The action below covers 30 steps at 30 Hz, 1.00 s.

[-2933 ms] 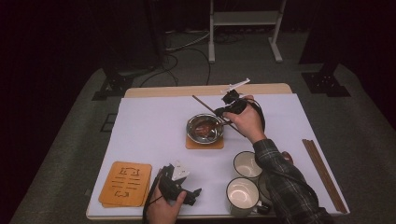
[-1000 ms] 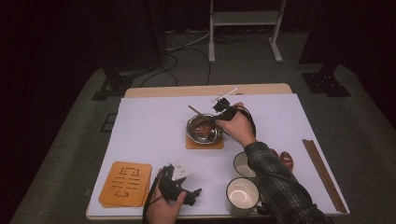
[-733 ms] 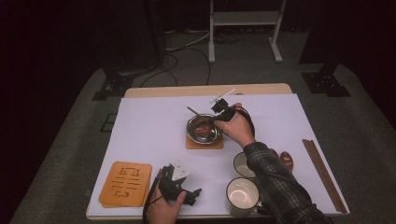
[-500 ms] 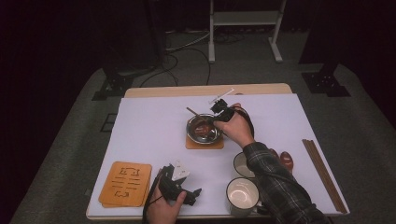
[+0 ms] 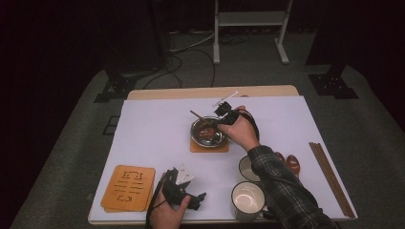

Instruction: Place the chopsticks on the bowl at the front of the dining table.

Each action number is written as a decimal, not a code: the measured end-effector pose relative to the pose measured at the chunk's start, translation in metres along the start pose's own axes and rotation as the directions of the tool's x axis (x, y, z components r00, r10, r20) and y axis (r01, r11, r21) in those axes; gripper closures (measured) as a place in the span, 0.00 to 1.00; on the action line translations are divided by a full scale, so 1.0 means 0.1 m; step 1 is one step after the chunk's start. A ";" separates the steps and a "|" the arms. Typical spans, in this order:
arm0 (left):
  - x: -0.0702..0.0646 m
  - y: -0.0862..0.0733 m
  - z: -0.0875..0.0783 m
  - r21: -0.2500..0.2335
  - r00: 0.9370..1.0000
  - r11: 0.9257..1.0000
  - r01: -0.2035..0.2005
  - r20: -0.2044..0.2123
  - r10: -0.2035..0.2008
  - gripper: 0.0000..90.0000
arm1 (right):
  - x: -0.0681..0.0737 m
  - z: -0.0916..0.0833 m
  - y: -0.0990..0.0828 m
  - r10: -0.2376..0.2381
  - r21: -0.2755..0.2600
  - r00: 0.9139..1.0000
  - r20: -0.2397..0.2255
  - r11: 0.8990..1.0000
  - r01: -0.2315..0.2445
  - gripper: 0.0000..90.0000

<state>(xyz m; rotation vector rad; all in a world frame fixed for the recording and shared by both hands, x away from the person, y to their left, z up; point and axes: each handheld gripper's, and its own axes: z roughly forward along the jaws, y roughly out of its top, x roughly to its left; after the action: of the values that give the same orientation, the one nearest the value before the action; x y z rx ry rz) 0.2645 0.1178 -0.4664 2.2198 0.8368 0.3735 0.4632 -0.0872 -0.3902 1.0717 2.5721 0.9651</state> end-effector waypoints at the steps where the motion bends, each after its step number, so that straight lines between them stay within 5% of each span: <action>1: 0.00 0.00 0.00 0.000 1.000 1.000 0.000 0.000 0.000 0.00 | 0.00 0.00 0.00 0.000 0.002 1.000 0.002 1.000 0.000 0.94; 21: 0.00 0.00 0.00 0.000 1.000 1.000 0.000 0.000 0.000 0.00 | 0.01 0.03 0.00 -0.003 0.017 1.000 0.013 1.000 0.002 0.94; 30: 0.00 0.00 0.00 0.000 1.000 1.000 0.000 0.000 0.000 0.00 | 0.02 0.03 0.00 -0.013 0.006 1.000 0.006 1.000 0.013 0.84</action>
<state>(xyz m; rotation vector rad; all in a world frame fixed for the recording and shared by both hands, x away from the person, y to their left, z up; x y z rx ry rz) 0.2645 0.1179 -0.4664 2.2198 0.8367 0.3731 0.4628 -0.0845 -0.3923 1.0567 2.5752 0.9511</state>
